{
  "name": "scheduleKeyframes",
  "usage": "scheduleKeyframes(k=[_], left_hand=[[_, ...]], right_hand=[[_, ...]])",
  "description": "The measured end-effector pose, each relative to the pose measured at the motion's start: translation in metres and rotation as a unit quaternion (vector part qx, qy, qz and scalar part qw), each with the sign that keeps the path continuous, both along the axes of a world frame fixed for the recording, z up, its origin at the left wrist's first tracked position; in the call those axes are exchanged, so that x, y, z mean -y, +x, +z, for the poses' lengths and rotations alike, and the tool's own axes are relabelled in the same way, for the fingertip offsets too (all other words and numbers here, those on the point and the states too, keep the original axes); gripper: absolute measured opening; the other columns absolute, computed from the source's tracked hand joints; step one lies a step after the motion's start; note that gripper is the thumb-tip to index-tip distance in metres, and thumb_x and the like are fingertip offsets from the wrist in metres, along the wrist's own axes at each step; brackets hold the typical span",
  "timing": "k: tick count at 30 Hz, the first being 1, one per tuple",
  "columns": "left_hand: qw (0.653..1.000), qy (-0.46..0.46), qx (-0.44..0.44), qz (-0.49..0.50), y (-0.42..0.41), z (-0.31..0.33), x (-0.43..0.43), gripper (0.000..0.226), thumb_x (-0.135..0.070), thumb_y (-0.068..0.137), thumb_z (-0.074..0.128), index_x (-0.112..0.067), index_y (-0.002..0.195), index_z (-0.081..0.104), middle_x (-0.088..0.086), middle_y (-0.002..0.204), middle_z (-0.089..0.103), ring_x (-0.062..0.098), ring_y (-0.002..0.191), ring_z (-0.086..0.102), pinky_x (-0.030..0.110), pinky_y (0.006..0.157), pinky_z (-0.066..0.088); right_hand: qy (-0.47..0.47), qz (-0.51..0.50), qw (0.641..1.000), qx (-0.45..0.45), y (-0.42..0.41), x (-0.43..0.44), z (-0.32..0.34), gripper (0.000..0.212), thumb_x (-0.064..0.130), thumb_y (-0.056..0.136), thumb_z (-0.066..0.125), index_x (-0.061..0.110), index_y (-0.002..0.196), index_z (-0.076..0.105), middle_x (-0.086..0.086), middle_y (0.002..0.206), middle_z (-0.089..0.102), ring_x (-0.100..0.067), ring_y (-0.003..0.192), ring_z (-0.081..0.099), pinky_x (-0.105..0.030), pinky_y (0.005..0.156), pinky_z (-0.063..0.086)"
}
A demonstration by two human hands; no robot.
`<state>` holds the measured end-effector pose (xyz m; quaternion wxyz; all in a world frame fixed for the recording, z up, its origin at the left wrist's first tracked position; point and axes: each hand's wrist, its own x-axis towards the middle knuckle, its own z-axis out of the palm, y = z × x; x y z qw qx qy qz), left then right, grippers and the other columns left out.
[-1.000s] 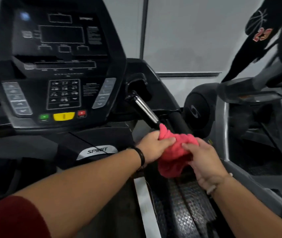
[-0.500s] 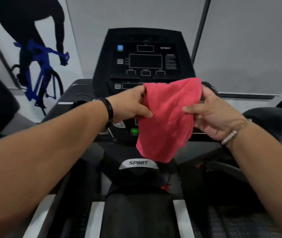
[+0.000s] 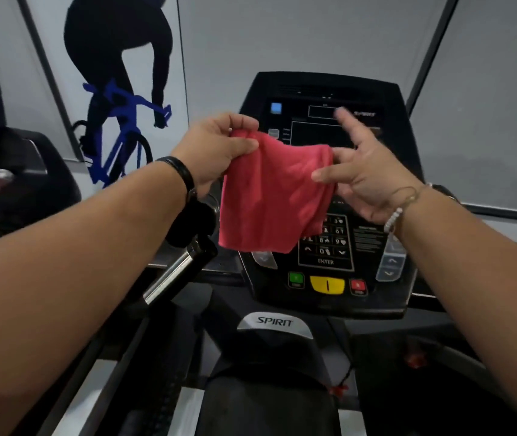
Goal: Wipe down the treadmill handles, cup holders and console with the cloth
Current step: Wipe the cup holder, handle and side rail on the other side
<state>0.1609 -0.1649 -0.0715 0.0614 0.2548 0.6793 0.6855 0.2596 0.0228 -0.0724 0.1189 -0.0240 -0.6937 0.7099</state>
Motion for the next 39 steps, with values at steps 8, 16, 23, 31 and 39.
scheduleKeyframes(k=[8,16,23,31,39], left_hand=[[0.986,-0.13,-0.045,0.092,-0.058,0.024,0.004,0.017,-0.008,0.076,0.075,-0.022,0.08,0.067,0.001,0.075,0.062,0.016,0.074,0.061,0.032,0.08,0.057],[0.915,-0.303,-0.215,0.154,-0.089,0.053,0.035,0.015,-0.02,0.077,0.075,-0.022,0.091,0.069,-0.007,0.076,0.065,-0.006,0.056,0.055,0.006,0.057,0.046],[0.912,-0.32,-0.169,0.192,-0.12,0.044,0.059,0.015,-0.028,0.079,0.073,-0.016,0.077,0.065,0.004,0.078,0.067,0.02,0.077,0.064,0.031,0.073,0.056],[0.948,-0.208,-0.186,0.151,-0.113,0.02,0.043,0.013,-0.038,0.081,0.069,-0.025,0.082,0.071,-0.004,0.071,0.067,0.009,0.065,0.06,0.025,0.061,0.052],[0.993,-0.071,-0.084,0.052,-0.135,-0.025,0.049,0.036,-0.008,0.076,0.075,-0.024,0.103,0.06,-0.001,0.098,0.069,0.016,0.093,0.066,0.04,0.085,0.055]], right_hand=[[0.227,-0.088,0.964,-0.106,-0.072,-0.017,0.031,0.044,-0.011,0.067,0.074,0.009,0.106,0.069,-0.002,0.087,0.069,-0.012,0.078,0.066,-0.029,0.081,0.057],[0.341,-0.117,0.923,-0.133,-0.117,-0.014,0.048,0.014,0.006,0.078,0.073,0.02,0.08,0.069,-0.001,0.076,0.067,-0.008,0.069,0.061,-0.024,0.074,0.054],[0.243,-0.093,0.965,-0.044,-0.144,0.037,0.04,0.022,-0.004,0.082,0.063,0.018,0.076,0.059,-0.004,0.064,0.054,-0.012,0.049,0.05,-0.031,0.05,0.049],[0.085,0.013,0.995,0.055,-0.16,0.1,0.039,0.024,-0.012,0.084,0.041,0.006,0.081,0.056,-0.013,0.07,0.057,-0.022,0.052,0.062,-0.031,0.057,0.057],[0.126,0.022,0.988,0.089,-0.166,0.084,0.035,0.039,-0.003,0.084,0.037,0.014,0.114,0.056,-0.007,0.097,0.072,-0.02,0.091,0.064,-0.032,0.074,0.042]])
